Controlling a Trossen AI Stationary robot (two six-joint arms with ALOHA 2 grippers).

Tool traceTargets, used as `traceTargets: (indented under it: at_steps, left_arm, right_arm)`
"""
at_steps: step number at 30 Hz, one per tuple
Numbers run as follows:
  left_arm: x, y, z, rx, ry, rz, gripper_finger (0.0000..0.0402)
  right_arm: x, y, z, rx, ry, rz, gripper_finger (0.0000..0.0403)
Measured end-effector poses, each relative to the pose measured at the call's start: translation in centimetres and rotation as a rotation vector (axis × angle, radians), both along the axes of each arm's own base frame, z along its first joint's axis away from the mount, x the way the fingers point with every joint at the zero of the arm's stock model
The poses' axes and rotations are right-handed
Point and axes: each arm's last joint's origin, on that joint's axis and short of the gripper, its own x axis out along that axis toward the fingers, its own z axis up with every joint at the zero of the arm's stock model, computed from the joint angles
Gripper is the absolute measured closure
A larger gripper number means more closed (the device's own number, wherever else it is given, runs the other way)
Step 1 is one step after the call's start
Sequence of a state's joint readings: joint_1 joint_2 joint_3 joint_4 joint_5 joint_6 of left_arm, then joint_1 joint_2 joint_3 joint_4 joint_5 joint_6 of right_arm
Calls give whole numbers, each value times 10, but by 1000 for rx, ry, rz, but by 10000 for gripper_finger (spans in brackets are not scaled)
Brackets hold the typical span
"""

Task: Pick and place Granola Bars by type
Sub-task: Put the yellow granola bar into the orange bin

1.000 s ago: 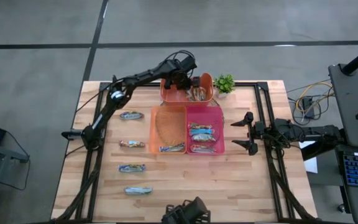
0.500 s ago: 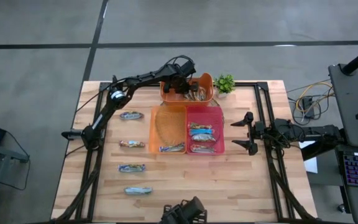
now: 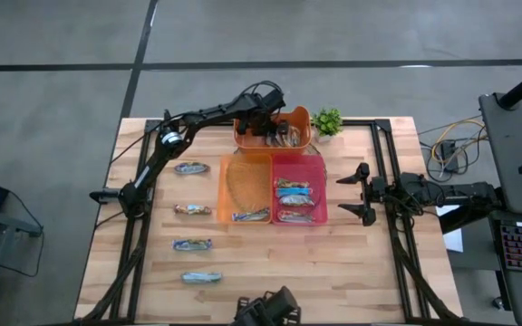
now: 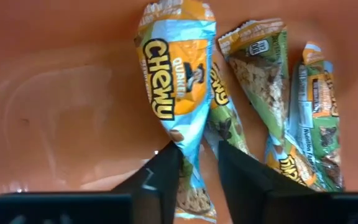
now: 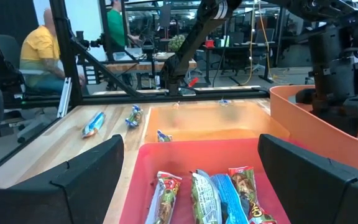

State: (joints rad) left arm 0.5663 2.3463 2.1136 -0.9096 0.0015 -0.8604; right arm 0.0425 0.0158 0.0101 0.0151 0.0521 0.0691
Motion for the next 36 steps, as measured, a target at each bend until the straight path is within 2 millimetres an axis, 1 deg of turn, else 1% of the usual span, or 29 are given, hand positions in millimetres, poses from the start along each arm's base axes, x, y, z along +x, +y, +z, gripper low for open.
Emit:
traceTargets:
  at_steps: [3,12,15,17,21,30,36]
  left_arm:
    - [1,0,6,15,-4,-24,277]
    - [4,2,37,77,-50,-103,166]
    - [6,2,49,106,-79,-168,133]
    - [7,2,57,111,-110,-224,118]
    - [5,-1,75,140,-150,-299,105]
    - [-6,-9,107,217,-187,-413,106]
    - [-11,-17,123,236,-229,-519,106]
  right_arm:
    - [0,0,0,-1,0,0,44]
    - [0,0,0,-1,0,1,44]
    - [0,0,0,1,0,0,44]
    - [0,0,0,-1,0,0,44]
    - [0,0,0,-1,0,0,44]
    - [0,0,0,-1,0,0,44]
    - [0,0,0,0,0,0,44]
